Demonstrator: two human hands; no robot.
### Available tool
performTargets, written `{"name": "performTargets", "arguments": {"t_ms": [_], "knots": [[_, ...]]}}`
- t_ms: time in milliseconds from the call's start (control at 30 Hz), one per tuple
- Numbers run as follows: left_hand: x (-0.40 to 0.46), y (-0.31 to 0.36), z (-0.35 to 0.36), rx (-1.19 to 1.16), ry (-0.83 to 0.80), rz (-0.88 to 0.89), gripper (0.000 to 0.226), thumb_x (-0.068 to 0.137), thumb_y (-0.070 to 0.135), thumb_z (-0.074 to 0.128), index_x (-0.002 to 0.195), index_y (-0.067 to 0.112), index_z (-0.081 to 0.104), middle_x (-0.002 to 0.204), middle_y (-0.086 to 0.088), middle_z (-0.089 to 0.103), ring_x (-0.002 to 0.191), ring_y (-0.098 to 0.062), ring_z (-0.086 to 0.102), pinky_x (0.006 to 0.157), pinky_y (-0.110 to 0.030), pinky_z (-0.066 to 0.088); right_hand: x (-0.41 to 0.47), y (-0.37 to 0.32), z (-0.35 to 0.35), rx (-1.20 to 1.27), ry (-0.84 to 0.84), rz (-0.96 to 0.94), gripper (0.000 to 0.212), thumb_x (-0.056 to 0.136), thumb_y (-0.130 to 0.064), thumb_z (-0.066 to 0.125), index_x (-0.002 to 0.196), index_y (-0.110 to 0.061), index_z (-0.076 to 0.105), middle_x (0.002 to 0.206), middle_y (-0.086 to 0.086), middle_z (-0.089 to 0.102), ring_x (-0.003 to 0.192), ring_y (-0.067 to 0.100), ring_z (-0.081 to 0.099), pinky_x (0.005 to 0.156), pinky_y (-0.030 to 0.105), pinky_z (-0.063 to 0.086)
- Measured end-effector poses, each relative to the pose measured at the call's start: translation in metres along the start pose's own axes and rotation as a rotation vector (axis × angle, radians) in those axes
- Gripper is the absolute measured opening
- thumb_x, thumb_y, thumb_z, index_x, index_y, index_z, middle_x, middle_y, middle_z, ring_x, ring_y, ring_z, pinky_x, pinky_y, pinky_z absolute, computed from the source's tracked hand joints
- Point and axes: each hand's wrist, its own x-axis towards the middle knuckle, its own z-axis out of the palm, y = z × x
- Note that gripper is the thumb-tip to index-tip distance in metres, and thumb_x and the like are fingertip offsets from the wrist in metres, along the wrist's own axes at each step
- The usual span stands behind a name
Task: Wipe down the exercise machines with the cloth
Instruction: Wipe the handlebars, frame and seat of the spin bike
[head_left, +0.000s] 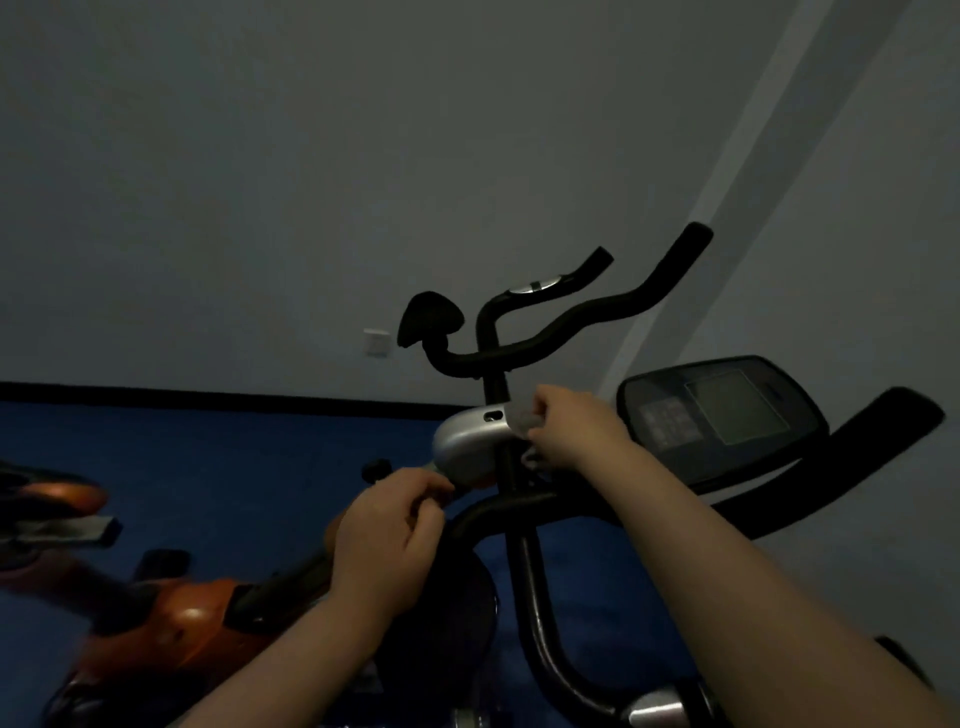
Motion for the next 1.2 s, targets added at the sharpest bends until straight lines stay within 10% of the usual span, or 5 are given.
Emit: {"name": "performTargets", "arguments": {"t_ms": [300,533,733,1033,1200], "knots": [[0.003,-0.002,-0.002,-0.006,-0.019,0.14,0.028,0.086,0.027,0.04,0.092,0.026,0.067,0.091,0.021,0.063,0.082,0.004,0.056,0.071,-0.018,0.043,-0.022,0.004,-0.007,0.24,-0.333,-0.266,0.02,0.088,-0.027,0.065,0.103,-0.039,0.07,0.109,-0.014,0.059,0.103,0.007,0.054,0.095,0.031,0.047],[0.019,-0.005,-0.005,-0.243,-0.224,0.137,0.023,0.08,0.028,0.048,0.095,0.036,0.064,0.094,0.019,0.064,0.085,-0.006,0.063,0.071,-0.032,0.053,-0.031,-0.015,0.012,0.063,-0.098,-0.328,0.017,0.088,-0.032,0.063,0.102,-0.037,0.069,0.114,-0.014,0.062,0.105,0.007,0.056,0.09,0.032,0.047],[0.1,0.012,-0.004,-0.322,-0.194,0.092,0.021,0.078,0.022,0.053,0.085,0.036,0.067,0.09,0.018,0.066,0.084,-0.004,0.062,0.067,-0.022,0.051,-0.04,0.016,-0.003,0.604,0.219,-0.017,0.018,0.086,-0.022,0.069,0.097,-0.035,0.067,0.099,-0.013,0.058,0.092,-0.002,0.055,0.085,0.018,0.045],[0.173,0.049,0.09,0.06,-0.666,0.376,0.027,0.096,0.031,0.046,0.117,0.028,0.062,0.118,0.012,0.061,0.108,-0.007,0.053,0.09,-0.028,0.045,-0.036,0.066,-0.029,0.138,0.782,0.475,0.023,0.085,-0.005,0.059,0.092,-0.027,0.06,0.108,-0.009,0.052,0.095,0.011,0.052,0.07,0.027,0.04],[0.169,0.037,0.095,0.118,-0.663,0.368,0.027,0.098,0.036,0.041,0.118,0.029,0.059,0.116,0.014,0.059,0.104,-0.005,0.054,0.087,-0.025,0.044,0.005,0.089,-0.021,0.073,0.518,0.526,0.026,0.095,-0.026,0.057,0.118,-0.02,0.067,0.126,0.0,0.054,0.114,0.02,0.05,0.09,0.032,0.045]]}}
